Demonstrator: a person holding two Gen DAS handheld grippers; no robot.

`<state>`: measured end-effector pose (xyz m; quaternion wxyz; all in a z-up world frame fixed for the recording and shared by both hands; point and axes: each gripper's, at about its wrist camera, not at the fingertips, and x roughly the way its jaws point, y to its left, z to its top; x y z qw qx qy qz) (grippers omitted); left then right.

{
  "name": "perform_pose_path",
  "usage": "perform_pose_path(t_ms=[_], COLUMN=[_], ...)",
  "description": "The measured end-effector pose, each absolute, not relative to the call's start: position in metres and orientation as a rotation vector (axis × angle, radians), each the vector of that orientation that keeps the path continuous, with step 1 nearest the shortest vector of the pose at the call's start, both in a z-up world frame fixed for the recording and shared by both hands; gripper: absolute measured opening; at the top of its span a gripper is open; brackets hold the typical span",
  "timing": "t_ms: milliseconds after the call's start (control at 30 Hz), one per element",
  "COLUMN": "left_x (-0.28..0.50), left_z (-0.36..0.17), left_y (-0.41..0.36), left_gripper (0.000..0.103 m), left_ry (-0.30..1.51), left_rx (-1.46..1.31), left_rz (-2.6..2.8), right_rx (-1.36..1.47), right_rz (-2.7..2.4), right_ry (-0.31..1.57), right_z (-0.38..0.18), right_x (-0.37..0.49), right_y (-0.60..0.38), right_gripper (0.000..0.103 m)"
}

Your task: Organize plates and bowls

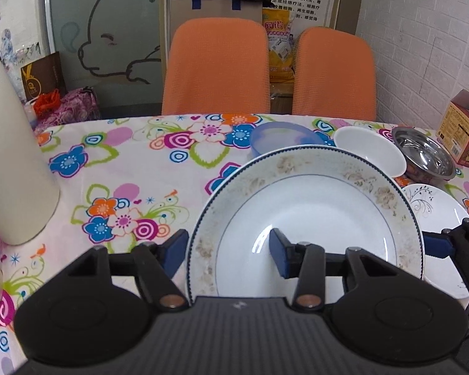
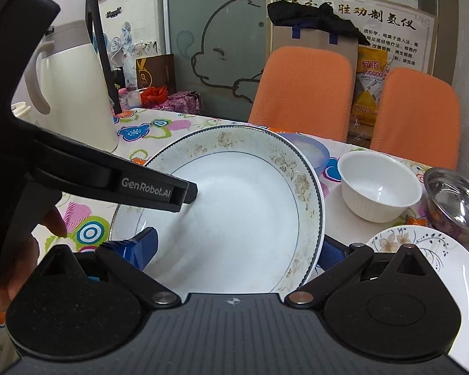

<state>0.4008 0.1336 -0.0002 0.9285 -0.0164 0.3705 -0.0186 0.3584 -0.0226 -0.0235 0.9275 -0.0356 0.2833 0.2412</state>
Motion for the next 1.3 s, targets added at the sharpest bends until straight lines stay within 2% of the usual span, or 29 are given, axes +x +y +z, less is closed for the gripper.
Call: perform_pose_path(t_ms=[333, 433, 700, 733, 800, 833, 1067, 1300], left_x=[0.405, 0.404, 0.395, 0.396, 0.398, 0.399, 0.396, 0.394], left_z=[-0.013, -0.009, 0.006, 0.007, 0.008, 0.007, -0.018, -0.039], left_y=[0.136, 0.135, 0.128, 0.134, 0.151, 0.160, 0.209, 0.201], left_gripper=[0.045, 0.040, 0.041, 0.042, 0.063, 0.066, 0.066, 0.066], left_ry=[0.813, 0.813, 0.741, 0.733, 0.725, 0.725, 0.817, 0.874], left_rx=[-0.062, -0.108, -0.047, -0.056, -0.072, -0.081, -0.141, -0.242], left_rz=[-0.045, -0.139, -0.120, -0.101, -0.054, -0.032, 0.003, -0.130], right_rx=[0.010, 0.007, -0.002, -0.004, 0.000, 0.007, 0.029, 0.033], right_rz=[0.490, 0.507, 0.553, 0.547, 0.542, 0.543, 0.544, 0.591], right_ry=[0.688, 0.693, 0.691, 0.688, 0.686, 0.686, 0.731, 0.755], right_z=[-0.042, -0.043, -0.049, -0.049, -0.048, -0.048, -0.057, -0.059], right_x=[0.375, 0.376, 0.372, 0.373, 0.376, 0.378, 0.384, 0.376], right_y=[-0.023, -0.019, -0.010, -0.011, -0.014, -0.016, -0.022, -0.013], right_gripper=[0.091, 0.090, 0.088, 0.088, 0.088, 0.088, 0.089, 0.089])
